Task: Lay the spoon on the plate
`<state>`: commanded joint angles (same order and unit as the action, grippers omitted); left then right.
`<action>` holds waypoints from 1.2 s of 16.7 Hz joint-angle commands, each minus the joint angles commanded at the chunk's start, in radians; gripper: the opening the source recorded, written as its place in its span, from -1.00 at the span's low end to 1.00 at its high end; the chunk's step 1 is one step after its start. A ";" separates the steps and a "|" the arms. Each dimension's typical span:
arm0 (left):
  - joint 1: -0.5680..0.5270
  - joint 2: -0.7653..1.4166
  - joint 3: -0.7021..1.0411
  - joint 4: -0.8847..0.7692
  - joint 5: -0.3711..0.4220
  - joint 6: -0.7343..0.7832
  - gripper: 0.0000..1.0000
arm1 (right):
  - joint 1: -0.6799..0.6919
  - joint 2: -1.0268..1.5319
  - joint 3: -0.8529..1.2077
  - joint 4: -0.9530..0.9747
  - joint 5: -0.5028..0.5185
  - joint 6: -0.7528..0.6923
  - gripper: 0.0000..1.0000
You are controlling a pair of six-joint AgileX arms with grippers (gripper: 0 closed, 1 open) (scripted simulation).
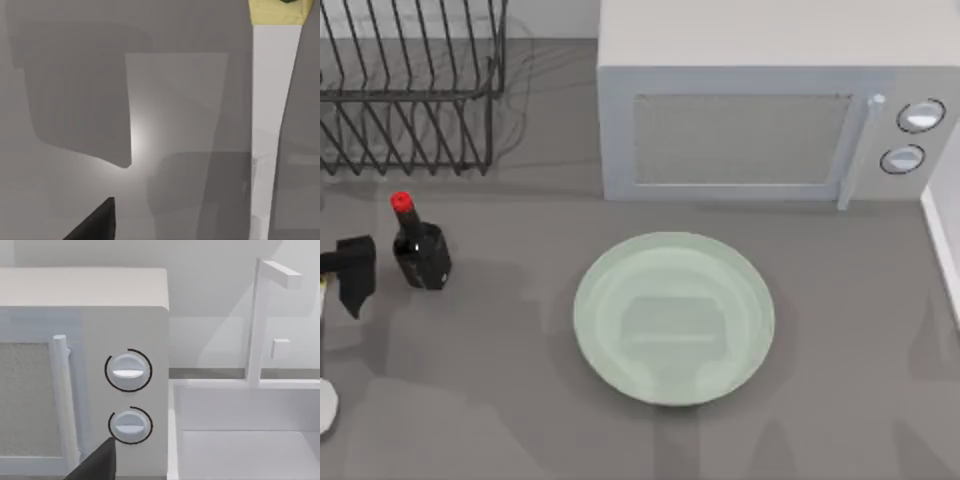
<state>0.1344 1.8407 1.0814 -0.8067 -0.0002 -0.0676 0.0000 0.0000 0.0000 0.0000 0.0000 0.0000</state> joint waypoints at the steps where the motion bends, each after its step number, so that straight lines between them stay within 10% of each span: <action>1: 0.002 0.018 -0.019 0.037 -0.001 0.003 1.00 | 0.000 0.000 0.000 0.000 0.000 0.000 1.00; 11: -0.006 0.124 -0.005 0.129 0.001 -0.003 1.00 | 0.000 0.000 0.000 0.000 0.000 0.000 1.00; 20: -0.006 0.124 -0.005 0.129 0.001 -0.003 -0.36 | 0.000 0.000 0.000 0.000 0.000 0.000 1.00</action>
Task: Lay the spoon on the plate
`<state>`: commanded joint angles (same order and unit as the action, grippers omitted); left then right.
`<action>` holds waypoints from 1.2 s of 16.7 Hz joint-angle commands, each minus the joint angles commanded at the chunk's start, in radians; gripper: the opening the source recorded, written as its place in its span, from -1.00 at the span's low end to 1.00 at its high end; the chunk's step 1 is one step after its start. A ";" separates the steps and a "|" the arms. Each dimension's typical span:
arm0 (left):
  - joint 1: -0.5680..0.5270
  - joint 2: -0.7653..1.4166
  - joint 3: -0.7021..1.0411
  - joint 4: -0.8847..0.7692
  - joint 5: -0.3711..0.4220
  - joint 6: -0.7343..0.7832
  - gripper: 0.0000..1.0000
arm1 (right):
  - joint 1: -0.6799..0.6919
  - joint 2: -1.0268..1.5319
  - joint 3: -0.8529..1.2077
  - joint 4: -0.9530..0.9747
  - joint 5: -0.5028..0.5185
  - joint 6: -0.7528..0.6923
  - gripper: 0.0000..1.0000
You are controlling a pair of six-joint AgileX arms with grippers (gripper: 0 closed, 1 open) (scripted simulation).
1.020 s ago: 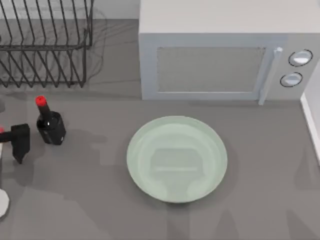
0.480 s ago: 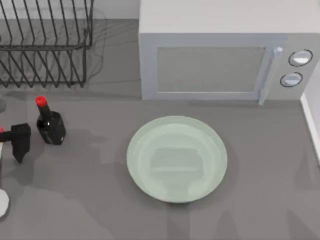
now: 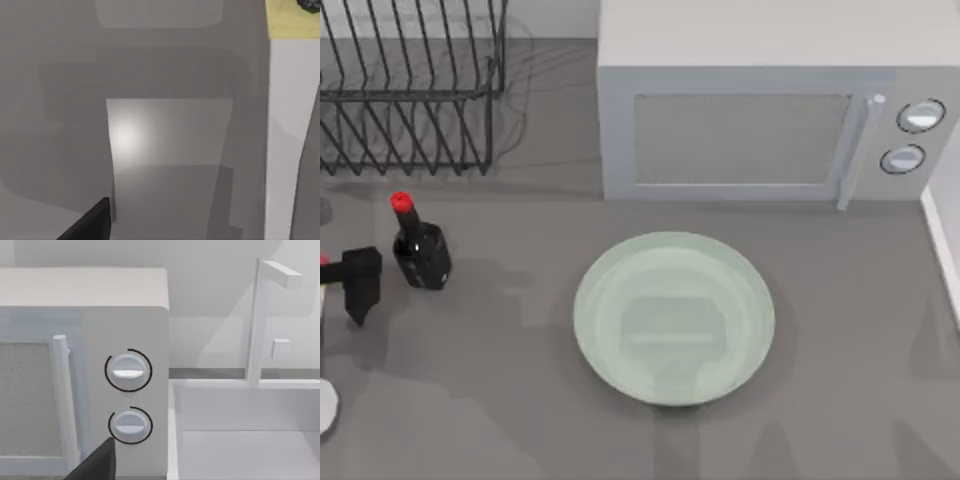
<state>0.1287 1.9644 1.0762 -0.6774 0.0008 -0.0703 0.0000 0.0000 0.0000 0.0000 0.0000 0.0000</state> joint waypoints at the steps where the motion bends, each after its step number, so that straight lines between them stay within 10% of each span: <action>1: 0.000 0.000 0.000 0.000 0.000 0.000 -0.51 | 0.000 0.000 0.000 0.000 0.000 0.000 1.00; 5: 0.000 0.000 0.000 0.000 0.000 0.000 -1.00 | 0.000 0.000 0.000 0.000 0.000 0.000 1.00; 20: -0.004 -0.137 0.093 -0.223 0.000 0.003 -1.00 | 0.000 0.000 0.000 0.000 0.000 0.000 1.00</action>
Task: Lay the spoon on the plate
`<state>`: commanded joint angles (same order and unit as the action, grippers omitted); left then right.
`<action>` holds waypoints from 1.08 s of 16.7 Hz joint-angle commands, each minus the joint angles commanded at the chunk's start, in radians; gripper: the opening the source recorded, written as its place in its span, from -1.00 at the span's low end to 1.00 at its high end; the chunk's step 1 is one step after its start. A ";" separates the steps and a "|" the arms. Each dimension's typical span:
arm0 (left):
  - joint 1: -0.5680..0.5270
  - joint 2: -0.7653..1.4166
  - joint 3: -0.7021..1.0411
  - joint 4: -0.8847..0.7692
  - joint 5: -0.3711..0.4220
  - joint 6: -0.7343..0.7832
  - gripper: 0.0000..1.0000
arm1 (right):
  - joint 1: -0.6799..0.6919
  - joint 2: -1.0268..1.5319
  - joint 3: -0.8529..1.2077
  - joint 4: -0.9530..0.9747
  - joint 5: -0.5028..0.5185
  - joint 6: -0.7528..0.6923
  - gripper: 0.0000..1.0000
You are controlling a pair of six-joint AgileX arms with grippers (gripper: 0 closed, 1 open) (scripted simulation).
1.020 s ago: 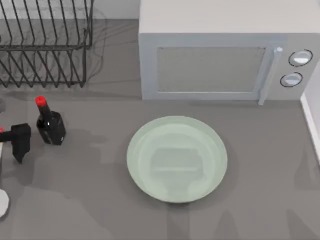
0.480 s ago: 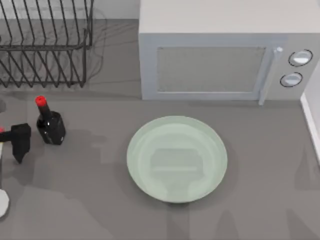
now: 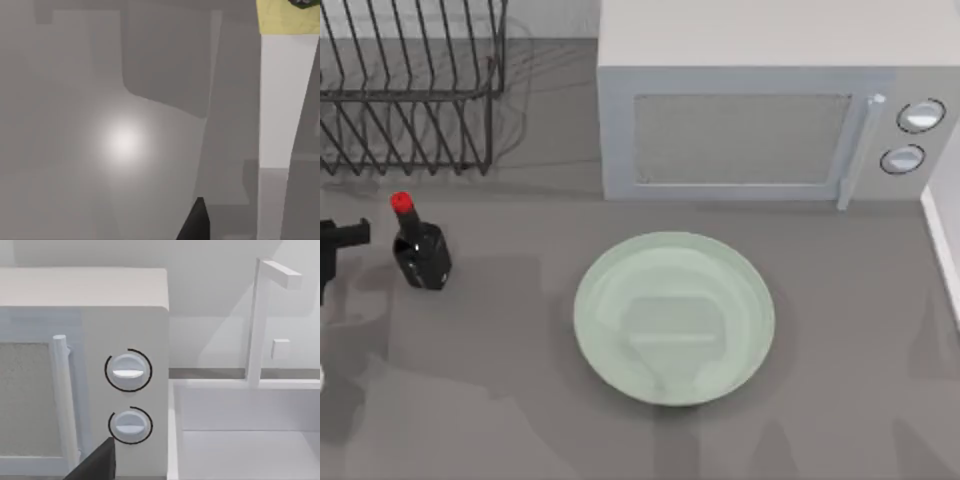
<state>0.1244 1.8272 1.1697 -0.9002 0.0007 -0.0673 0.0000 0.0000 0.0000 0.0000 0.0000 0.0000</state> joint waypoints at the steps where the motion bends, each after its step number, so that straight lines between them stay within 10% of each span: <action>1: 0.000 -0.012 0.023 -0.038 0.000 -0.001 -1.00 | 0.000 0.000 0.000 0.000 0.000 0.000 1.00; 18: -0.124 -0.090 0.250 -0.289 -0.026 0.153 -1.00 | 0.000 0.000 0.000 0.000 0.000 0.000 1.00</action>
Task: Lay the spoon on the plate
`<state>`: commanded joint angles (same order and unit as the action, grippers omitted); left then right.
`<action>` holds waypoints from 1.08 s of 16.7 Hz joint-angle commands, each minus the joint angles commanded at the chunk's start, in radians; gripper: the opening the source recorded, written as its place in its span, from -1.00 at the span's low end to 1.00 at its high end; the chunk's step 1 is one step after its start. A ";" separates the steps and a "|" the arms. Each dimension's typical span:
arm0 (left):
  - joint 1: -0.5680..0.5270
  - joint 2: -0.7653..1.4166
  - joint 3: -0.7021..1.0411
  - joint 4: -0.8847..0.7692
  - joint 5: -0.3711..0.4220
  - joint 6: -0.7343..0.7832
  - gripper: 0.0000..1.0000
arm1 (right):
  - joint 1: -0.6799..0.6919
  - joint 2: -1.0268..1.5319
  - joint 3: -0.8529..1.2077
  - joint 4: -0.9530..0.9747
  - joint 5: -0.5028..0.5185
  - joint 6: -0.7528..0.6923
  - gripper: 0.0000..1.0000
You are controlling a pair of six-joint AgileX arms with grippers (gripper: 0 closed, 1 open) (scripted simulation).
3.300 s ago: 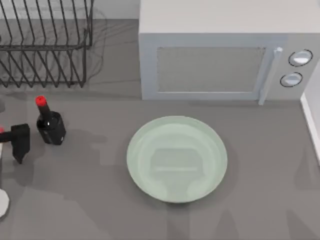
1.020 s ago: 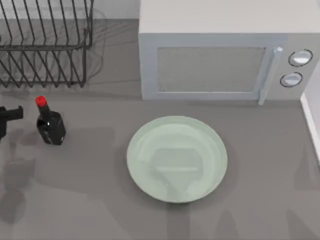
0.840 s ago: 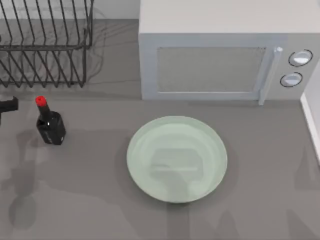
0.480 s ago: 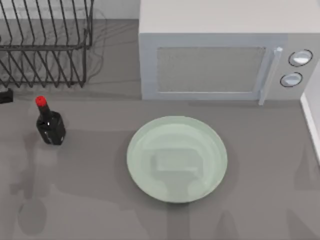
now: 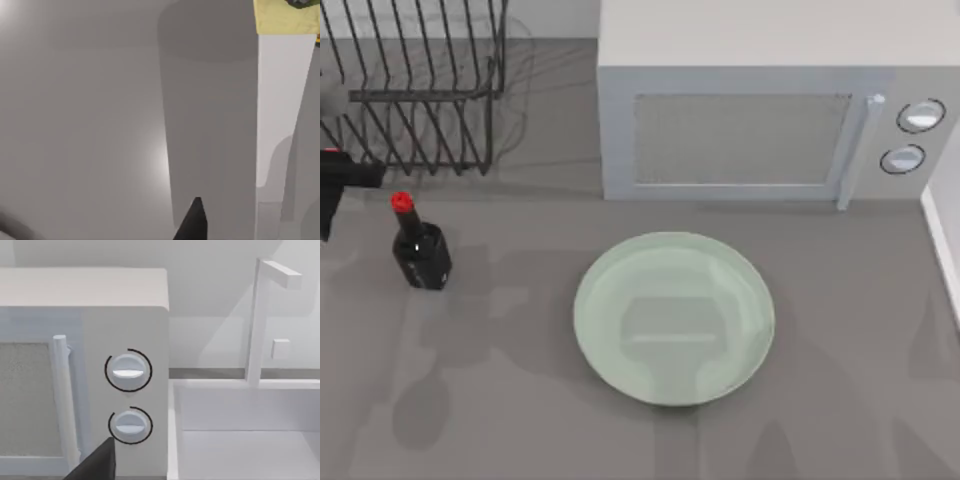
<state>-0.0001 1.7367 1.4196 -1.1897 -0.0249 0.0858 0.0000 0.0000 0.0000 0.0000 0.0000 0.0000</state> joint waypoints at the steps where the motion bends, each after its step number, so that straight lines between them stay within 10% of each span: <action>1: -0.048 0.000 0.039 -0.009 -0.003 0.062 -1.00 | 0.000 0.000 0.000 0.000 0.000 0.000 1.00; 11: -0.644 0.308 0.378 -0.026 0.001 0.711 -1.00 | 0.000 0.000 0.000 0.000 0.000 0.000 1.00; 18: -0.754 0.460 0.403 -0.015 0.016 0.765 -1.00 | 0.000 0.000 0.000 0.000 0.000 0.000 1.00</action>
<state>-0.7543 2.1963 1.8230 -1.2047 -0.0091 0.8512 0.0000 0.0000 0.0000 0.0000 0.0000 0.0000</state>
